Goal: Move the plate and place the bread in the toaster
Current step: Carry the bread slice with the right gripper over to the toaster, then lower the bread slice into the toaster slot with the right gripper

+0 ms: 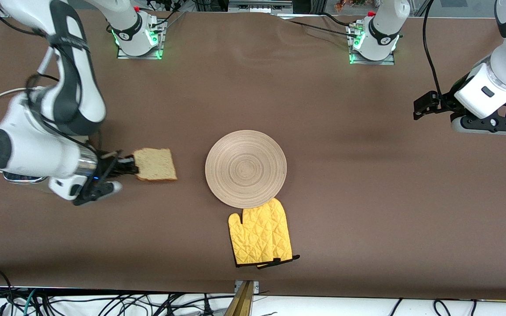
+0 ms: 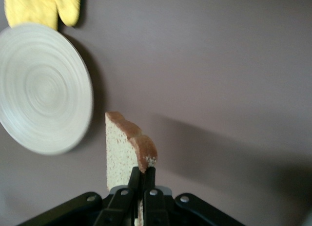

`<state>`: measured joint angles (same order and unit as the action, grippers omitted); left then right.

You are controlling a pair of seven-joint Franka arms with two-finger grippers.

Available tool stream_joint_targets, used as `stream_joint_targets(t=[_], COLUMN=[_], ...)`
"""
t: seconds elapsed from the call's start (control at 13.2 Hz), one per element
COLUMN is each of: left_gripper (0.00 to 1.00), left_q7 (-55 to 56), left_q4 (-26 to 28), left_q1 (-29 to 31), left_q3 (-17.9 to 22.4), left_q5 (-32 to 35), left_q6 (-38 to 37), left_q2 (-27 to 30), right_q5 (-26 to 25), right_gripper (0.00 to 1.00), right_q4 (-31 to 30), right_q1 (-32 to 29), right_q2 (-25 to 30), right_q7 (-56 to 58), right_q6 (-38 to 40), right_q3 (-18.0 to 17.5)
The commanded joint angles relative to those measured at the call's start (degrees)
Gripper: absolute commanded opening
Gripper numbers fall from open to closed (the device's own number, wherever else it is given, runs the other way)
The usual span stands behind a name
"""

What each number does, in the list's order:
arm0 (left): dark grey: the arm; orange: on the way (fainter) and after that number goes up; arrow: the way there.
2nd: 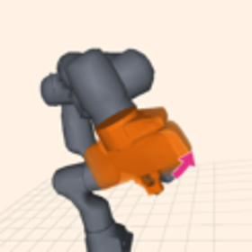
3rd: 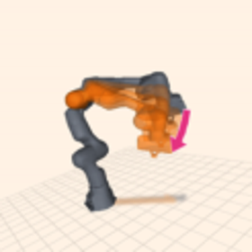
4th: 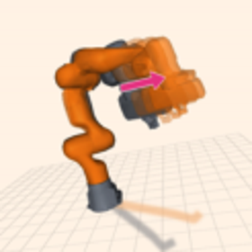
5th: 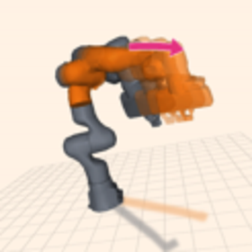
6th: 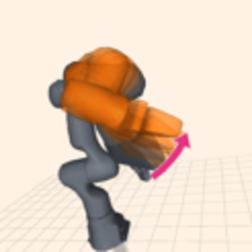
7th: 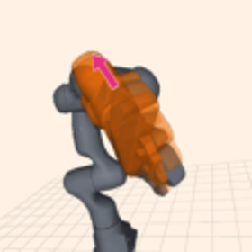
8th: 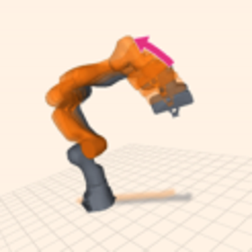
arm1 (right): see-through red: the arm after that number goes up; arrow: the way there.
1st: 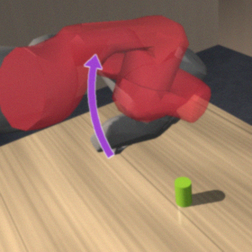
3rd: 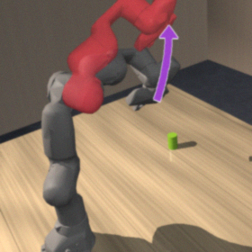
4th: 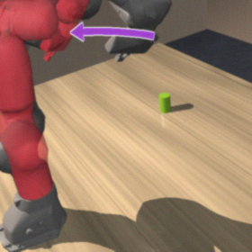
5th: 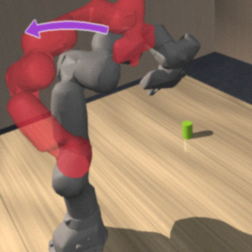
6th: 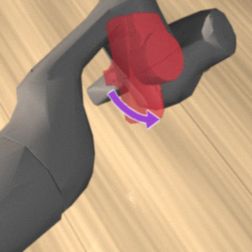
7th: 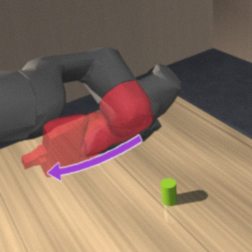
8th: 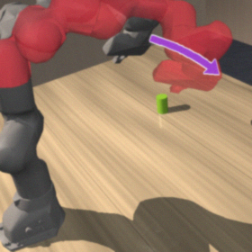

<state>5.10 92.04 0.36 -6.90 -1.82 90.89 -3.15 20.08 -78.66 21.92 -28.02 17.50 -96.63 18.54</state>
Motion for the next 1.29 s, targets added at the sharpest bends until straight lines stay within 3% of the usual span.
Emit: stream_joint_targets(t=[0.0, 0.3, 0.53, 0.68, 0.84, 1.22], left_gripper=[1.00, 1.00, 1.00, 1.00, 1.00, 1.00], left_q7=[-1.6, -1.6, -1.6, -1.5, -1.6, -1.6], left_q4=[0.8, 0.7, 0.8, 0.7, 0.8, 0.8], left_q1=[0.0, 0.0, 0.0, 0.0, 0.0, 0.0], left_q3=[0.4, 0.4, 0.4, 0.4, 0.4, 0.4], left_q5=[-0.6, -0.6, -0.6, -0.6, -0.6, -0.6], left_q6=[-0.3, -0.3, -0.3, -0.3, -0.4, -0.4], left_q2=[1.0, 1.0, 1.0, 1.0, 1.0, 1.0], right_q5=[-6.6, -11.7, -15.8, -21.3, -22.0, -23.6], right_gripper=[0.00, 0.00, 0.00, 0.00, 0.00, 0.00], right_q4=[7.3, 9.6, 9.6, 9.6, 9.4, 6.3], right_q1=[0.2, 0.2, 0.5, 0.8, 0.8, 0.8], right_q2=[0.1, 0.1, 0.1, 0.1, 0.0, -0.9], right_q7=[4.6, 14.3, 17.0, 16.3, 13.9, 7.7], right_q6=[9.2, 11.8, 11.6, 10.9, 9.3, 6.9], right_q3=[5.0, 16.6, 21.8, 23.2, 24.7, 24.6])
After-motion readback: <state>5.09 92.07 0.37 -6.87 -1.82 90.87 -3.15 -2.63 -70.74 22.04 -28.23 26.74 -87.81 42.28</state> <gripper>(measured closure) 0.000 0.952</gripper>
